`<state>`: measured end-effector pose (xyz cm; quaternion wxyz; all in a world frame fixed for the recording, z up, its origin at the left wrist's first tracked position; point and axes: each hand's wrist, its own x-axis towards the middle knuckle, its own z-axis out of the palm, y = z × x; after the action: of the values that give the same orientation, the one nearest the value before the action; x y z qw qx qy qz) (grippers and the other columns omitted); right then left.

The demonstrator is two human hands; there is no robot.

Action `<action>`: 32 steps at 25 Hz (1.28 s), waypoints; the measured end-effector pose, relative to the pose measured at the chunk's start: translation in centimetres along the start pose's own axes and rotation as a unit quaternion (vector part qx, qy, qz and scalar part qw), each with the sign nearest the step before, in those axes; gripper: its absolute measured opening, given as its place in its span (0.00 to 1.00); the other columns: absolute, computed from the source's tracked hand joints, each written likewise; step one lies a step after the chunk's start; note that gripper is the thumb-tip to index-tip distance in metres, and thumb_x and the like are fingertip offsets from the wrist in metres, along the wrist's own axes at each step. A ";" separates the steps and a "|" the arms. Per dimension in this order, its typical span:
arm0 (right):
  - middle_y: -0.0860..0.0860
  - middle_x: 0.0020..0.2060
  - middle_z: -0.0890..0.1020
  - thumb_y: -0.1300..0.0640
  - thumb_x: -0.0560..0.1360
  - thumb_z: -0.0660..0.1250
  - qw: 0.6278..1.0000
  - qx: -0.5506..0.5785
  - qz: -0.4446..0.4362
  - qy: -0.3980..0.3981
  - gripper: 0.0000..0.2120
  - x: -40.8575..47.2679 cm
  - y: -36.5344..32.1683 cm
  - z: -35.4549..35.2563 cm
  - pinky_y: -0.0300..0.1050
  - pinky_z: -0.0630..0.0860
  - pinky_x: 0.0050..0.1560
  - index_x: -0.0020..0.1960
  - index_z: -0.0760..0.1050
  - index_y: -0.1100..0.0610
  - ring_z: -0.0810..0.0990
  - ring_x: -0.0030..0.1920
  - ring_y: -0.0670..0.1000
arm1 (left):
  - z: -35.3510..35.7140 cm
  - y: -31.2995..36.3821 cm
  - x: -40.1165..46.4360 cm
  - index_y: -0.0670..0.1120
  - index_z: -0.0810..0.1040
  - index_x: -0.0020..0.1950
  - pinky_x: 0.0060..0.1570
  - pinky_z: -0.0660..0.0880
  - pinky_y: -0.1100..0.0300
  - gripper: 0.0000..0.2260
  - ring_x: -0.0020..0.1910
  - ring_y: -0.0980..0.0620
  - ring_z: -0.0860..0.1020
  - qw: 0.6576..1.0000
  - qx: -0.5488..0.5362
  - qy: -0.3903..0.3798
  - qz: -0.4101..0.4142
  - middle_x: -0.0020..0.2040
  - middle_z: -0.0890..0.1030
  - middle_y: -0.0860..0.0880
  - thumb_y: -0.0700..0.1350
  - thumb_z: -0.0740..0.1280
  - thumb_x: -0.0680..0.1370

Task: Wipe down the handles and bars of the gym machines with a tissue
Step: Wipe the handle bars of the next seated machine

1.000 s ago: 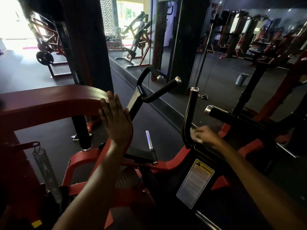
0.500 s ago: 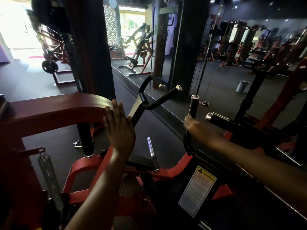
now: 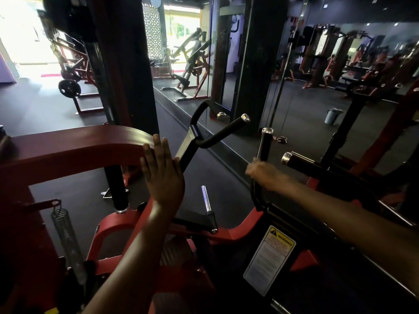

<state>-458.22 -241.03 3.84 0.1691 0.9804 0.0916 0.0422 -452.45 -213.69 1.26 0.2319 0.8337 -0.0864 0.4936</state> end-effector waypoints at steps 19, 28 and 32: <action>0.57 0.63 0.74 0.68 0.79 0.53 0.895 0.251 0.250 0.272 0.15 0.0 -1.4 -1.2 0.31 0.65 0.63 0.62 0.72 0.66 0.72 0.65 0.55 | 0.5 -0.2 -0.2 0.47 0.42 0.79 0.75 0.38 0.51 0.28 0.77 0.48 0.37 1.000 -0.014 0.006 0.010 0.79 0.39 0.50 0.47 0.52 0.83; 0.61 0.61 0.75 0.59 0.82 0.51 0.611 0.539 0.504 0.286 0.16 0.5 -4.6 2.0 0.44 0.67 0.60 0.65 0.70 0.62 0.73 0.63 0.59 | 0.7 -0.1 -0.3 0.45 0.45 0.79 0.75 0.38 0.50 0.26 0.78 0.47 0.38 1.000 -0.001 0.018 0.005 0.79 0.38 0.50 0.47 0.52 0.83; 0.53 0.42 0.78 0.50 0.80 0.56 0.497 0.644 0.524 0.251 0.13 2.9 -0.4 1.5 0.41 0.73 0.37 0.40 0.72 0.53 0.75 0.39 0.50 | 0.7 -0.1 -0.3 0.45 0.46 0.79 0.75 0.38 0.50 0.25 0.78 0.47 0.38 1.000 0.000 0.013 0.002 0.79 0.38 0.49 0.48 0.49 0.84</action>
<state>-455.26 -240.60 2.45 -0.5924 0.6338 -0.3988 0.2971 -451.97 -213.94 0.66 0.2322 0.8271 -0.0847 0.5049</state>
